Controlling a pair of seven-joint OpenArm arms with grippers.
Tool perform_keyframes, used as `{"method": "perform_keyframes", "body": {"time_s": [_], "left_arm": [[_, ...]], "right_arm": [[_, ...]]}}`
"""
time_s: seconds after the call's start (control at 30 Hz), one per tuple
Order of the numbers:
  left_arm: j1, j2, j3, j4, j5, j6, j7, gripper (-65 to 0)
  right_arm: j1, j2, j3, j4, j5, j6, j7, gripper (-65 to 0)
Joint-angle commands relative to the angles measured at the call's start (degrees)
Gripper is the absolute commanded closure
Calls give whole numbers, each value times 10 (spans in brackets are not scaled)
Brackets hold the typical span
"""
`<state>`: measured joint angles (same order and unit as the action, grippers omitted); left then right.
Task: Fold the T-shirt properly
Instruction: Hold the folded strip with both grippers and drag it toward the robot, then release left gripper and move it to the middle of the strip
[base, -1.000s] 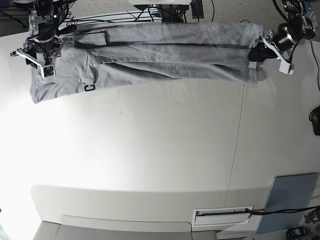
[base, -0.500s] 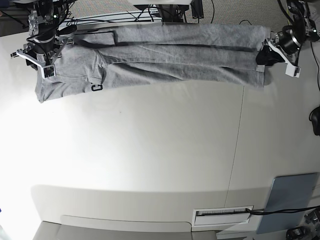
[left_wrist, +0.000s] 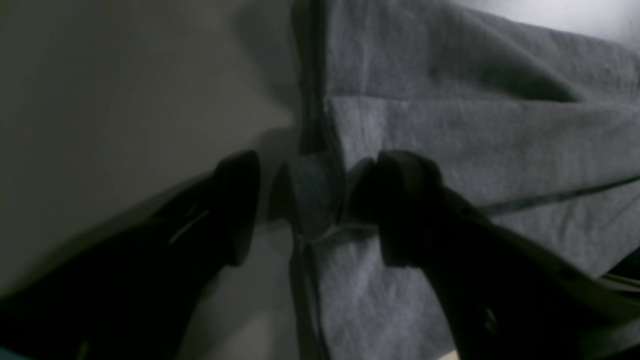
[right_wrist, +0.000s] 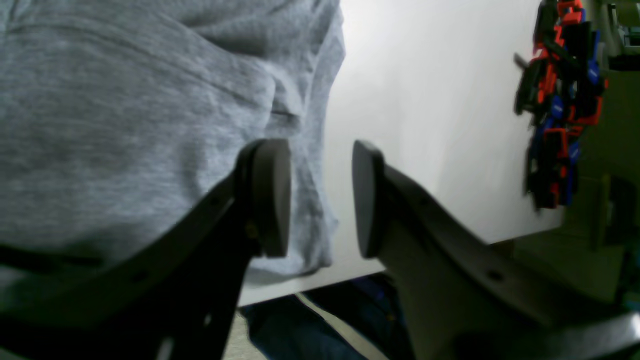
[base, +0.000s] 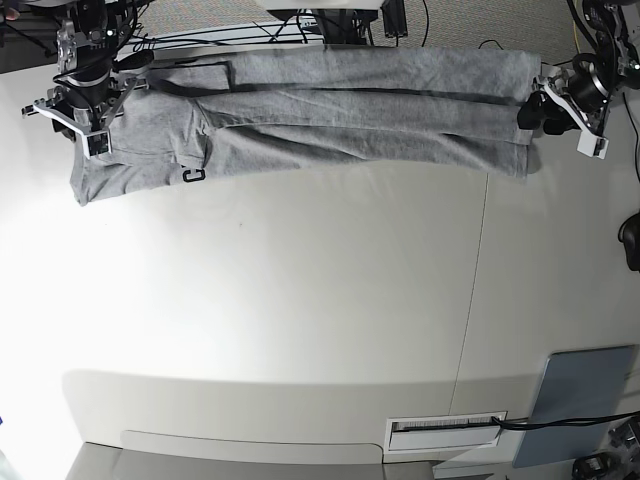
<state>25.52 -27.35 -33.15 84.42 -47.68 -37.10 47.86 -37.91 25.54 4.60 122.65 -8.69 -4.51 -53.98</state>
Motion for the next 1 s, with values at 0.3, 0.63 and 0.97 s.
{"method": "perform_keyframes", "body": {"time_s": [0.3, 0.63, 0.97], "left_arm": [[2, 47, -4, 6, -64, -29, 47, -362], [2, 35, -4, 6, -19, 31, -7, 0], [2, -17, -4, 22, 74, 88, -37, 0]], "right_arm": [[0, 7, 4, 10, 3, -4, 11, -212], [0, 7, 4, 10, 2, -4, 15, -212], [0, 8, 4, 10, 1, -4, 27, -212]]}}
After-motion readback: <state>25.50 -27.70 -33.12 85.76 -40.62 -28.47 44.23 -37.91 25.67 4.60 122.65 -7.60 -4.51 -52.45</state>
